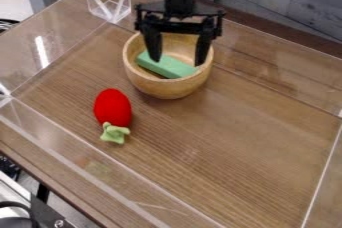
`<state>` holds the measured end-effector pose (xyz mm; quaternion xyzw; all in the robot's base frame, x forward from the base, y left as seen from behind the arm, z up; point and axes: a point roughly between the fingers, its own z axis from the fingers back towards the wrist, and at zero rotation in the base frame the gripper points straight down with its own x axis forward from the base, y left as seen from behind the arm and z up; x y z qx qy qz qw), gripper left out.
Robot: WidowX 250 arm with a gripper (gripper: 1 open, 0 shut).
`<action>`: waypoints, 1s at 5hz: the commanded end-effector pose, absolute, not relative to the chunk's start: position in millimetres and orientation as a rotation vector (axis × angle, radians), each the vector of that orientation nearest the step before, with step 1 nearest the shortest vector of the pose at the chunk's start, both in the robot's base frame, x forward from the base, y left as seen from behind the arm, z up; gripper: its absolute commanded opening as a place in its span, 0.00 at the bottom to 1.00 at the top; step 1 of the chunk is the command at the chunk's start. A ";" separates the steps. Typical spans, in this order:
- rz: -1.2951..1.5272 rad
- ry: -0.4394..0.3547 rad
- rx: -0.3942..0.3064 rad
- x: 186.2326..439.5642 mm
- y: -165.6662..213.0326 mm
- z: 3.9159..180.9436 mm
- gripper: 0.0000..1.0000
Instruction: Remove the green stick from the brown bowl and put it on the table
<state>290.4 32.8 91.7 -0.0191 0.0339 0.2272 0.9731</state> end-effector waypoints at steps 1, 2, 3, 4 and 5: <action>0.651 0.018 -0.059 293.4 51.1 99.0 1.00; 0.794 0.004 -0.078 296.1 66.9 96.2 1.00; 0.855 -0.002 -0.093 299.0 74.2 95.0 1.00; 0.878 -0.009 -0.097 302.1 77.4 95.9 1.00; 0.892 -0.014 -0.099 305.8 71.5 100.7 1.00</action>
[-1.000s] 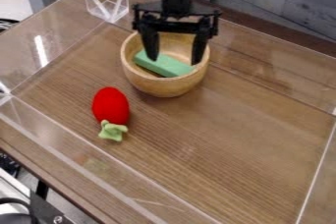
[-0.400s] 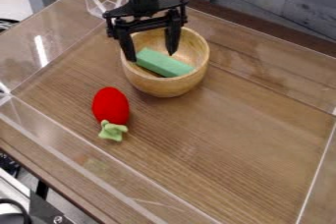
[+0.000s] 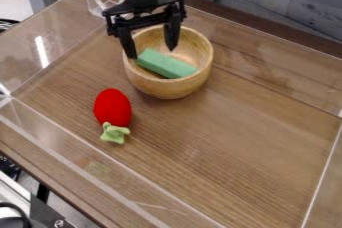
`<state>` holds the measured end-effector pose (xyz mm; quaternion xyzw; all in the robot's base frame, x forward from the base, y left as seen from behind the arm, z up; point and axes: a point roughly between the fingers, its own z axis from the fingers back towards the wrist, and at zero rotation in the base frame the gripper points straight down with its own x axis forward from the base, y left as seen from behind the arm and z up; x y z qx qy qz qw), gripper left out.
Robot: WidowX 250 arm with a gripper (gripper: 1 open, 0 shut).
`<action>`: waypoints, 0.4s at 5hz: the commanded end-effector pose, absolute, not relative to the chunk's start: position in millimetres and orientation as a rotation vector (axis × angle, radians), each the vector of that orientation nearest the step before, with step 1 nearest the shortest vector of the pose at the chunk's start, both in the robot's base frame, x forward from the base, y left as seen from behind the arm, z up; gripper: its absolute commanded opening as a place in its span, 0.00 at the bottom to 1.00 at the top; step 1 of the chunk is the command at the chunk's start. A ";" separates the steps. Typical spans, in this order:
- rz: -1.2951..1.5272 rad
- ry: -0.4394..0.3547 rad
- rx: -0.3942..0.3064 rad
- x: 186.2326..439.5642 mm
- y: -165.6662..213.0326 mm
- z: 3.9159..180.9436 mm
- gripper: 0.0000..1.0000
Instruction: Remove the green stick from the brown bowl and put it on the table
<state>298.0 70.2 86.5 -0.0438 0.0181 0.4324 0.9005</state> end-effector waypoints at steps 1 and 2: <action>0.909 -0.020 -0.100 308.5 66.0 104.7 1.00; 0.945 -0.030 -0.099 316.4 68.5 88.9 1.00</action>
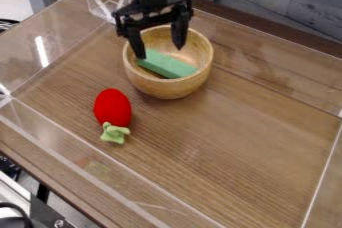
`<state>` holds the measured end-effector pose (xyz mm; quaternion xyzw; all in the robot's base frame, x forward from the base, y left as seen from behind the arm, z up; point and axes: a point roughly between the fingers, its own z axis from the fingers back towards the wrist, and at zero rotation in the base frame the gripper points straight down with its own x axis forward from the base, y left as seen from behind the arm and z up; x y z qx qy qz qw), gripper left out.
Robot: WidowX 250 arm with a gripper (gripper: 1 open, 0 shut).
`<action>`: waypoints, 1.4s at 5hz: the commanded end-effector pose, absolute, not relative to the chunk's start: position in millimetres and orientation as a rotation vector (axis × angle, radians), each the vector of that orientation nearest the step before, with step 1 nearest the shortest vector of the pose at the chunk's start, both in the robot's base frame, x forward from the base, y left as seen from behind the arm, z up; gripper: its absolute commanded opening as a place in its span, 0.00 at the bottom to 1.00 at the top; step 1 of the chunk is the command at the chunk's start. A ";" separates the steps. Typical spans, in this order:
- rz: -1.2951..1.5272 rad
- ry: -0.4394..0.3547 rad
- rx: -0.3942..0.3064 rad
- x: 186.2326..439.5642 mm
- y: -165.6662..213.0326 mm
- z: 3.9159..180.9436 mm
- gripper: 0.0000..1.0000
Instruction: Remove the green stick from the brown bowl and put it on the table
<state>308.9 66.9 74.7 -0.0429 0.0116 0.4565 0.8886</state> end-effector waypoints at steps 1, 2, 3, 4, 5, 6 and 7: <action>0.969 -0.039 -0.099 322.4 72.5 71.2 1.00; 1.010 -0.050 -0.101 325.7 74.0 57.7 1.00; 1.053 -0.064 -0.103 326.7 74.6 49.7 1.00; 1.053 -0.071 -0.108 322.5 70.4 58.1 1.00; 1.047 -0.080 -0.112 317.5 66.0 68.1 1.00; 1.069 -0.088 -0.120 310.9 58.3 75.8 1.00; 1.092 -0.097 -0.125 306.4 52.1 80.1 1.00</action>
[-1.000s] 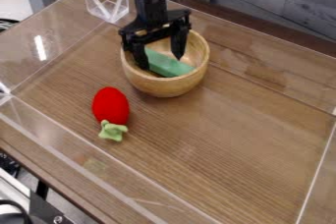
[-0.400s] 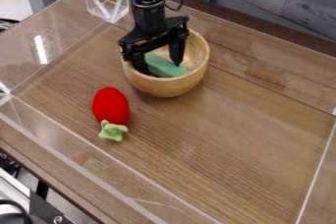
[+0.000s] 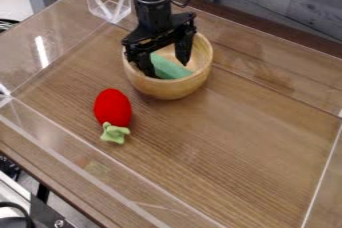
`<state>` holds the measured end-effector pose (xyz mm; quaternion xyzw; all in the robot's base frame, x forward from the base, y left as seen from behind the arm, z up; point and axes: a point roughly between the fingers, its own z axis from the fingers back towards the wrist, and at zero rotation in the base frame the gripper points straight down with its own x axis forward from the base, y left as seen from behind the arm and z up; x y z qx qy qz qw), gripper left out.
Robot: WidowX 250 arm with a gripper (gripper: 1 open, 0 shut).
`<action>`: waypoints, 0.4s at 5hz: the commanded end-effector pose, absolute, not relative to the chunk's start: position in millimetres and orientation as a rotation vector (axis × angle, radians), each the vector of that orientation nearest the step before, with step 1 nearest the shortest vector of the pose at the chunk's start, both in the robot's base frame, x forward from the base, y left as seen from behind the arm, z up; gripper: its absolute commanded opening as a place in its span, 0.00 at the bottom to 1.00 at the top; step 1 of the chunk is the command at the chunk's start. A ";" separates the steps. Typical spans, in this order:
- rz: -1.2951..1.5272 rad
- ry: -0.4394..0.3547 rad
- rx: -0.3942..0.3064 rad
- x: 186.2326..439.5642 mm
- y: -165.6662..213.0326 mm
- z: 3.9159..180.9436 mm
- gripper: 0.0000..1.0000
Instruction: Remove the green stick from the brown bowl and put it on the table
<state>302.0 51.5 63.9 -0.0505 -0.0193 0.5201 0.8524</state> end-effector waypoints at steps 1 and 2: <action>1.117 -0.109 -0.126 303.3 48.8 82.2 1.00; 1.112 -0.117 -0.126 310.7 49.3 86.3 1.00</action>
